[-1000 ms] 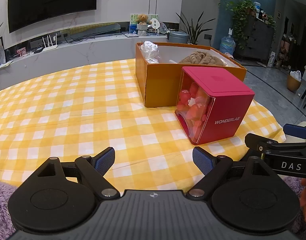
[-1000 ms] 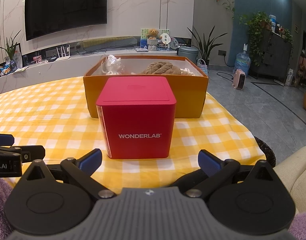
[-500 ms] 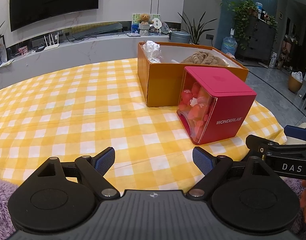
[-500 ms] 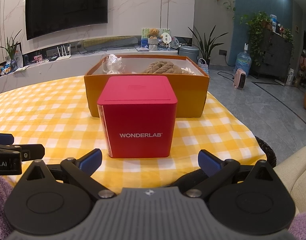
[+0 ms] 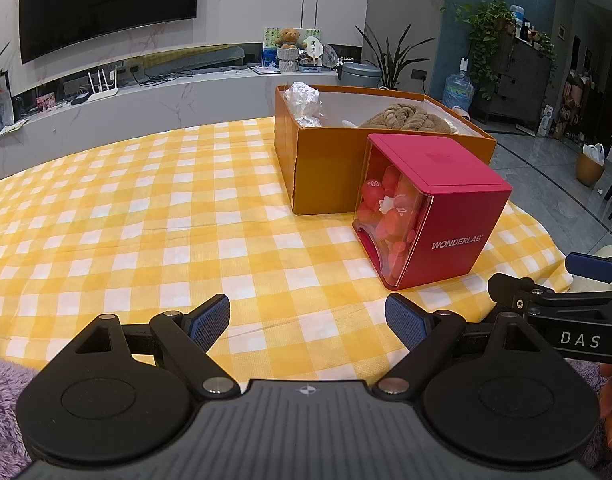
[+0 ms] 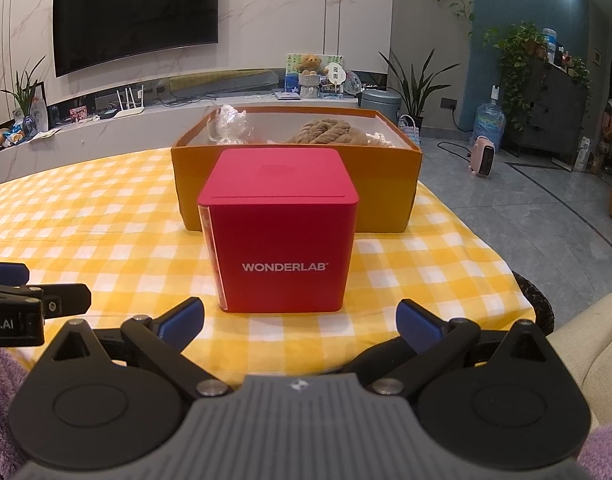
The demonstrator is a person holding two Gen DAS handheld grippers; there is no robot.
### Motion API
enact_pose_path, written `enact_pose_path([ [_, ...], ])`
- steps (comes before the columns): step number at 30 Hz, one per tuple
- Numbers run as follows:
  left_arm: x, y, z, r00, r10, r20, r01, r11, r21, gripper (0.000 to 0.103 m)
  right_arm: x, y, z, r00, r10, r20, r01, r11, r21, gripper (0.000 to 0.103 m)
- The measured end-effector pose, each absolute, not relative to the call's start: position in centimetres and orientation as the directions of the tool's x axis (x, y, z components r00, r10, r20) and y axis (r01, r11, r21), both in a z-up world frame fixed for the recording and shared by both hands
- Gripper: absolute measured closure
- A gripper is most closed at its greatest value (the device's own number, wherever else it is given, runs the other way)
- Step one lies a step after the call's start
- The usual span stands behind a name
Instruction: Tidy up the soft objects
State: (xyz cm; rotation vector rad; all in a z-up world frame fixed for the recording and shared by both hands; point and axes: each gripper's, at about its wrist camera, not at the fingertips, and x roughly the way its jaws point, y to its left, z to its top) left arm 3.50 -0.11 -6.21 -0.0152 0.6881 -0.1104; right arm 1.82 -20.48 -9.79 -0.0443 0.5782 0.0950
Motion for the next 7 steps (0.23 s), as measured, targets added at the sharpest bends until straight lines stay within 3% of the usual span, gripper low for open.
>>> enact_pose_path([
  [7,3.21,-0.40,-5.85,0.774,-0.108,-0.624,0.097,0.994,-0.052,0.001,2.02,-20.80,-9.88,0.830,0.082,-0.551,-0.103,0.995,-0.008,0.003],
])
